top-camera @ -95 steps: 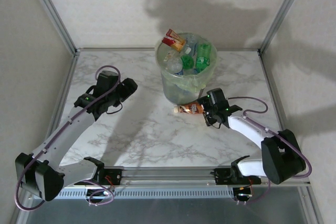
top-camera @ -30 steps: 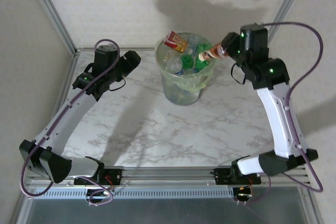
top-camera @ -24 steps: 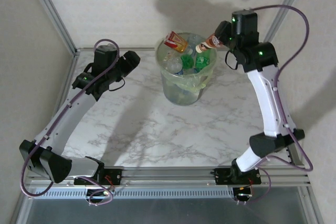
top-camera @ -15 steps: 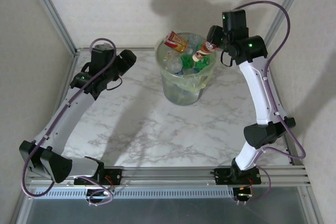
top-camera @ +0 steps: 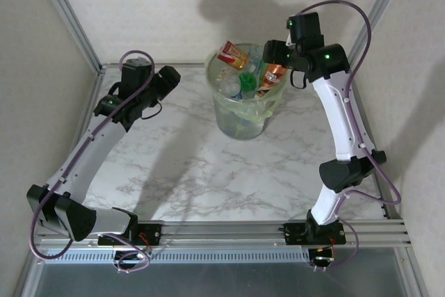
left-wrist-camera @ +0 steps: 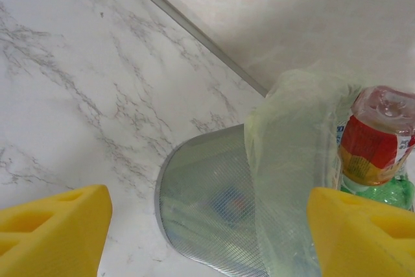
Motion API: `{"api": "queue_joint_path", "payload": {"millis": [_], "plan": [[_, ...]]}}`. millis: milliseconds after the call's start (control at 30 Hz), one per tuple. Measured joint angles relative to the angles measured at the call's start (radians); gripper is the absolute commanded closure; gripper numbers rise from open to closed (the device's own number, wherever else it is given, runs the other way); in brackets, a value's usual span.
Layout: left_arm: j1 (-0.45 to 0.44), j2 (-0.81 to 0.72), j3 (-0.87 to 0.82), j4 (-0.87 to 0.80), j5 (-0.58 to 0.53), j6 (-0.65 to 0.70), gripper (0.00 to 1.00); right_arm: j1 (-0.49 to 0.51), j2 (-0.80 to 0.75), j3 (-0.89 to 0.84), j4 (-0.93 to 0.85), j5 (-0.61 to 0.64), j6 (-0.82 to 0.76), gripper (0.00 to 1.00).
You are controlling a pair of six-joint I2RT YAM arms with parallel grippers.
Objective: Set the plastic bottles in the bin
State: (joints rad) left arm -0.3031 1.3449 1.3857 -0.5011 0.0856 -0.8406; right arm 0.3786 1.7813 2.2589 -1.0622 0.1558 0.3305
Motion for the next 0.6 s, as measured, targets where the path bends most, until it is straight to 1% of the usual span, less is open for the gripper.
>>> {"api": "queue_joint_path", "payload": {"millis": [267,400,467,533,600], "plan": [[0.0,0.001,0.0,0.003,0.0,0.0,0.21,0.011,0.018,-0.026,0.061,-0.017,0.052,0.04],[0.002,0.0,0.0,0.004,0.0,-0.001,0.21,0.02,0.012,-0.084,0.14,-0.039,0.075,0.12],[0.004,0.0,0.0,0.004,0.0,-0.001,0.21,0.024,0.014,-0.113,0.174,-0.063,0.085,0.14],[0.004,0.0,0.0,0.004,0.0,-0.001,0.21,0.03,0.022,-0.124,0.198,-0.081,0.092,0.12],[0.004,0.0,0.0,0.004,0.001,-0.001,0.21,0.043,0.026,-0.139,0.228,-0.092,0.098,0.08]]}}
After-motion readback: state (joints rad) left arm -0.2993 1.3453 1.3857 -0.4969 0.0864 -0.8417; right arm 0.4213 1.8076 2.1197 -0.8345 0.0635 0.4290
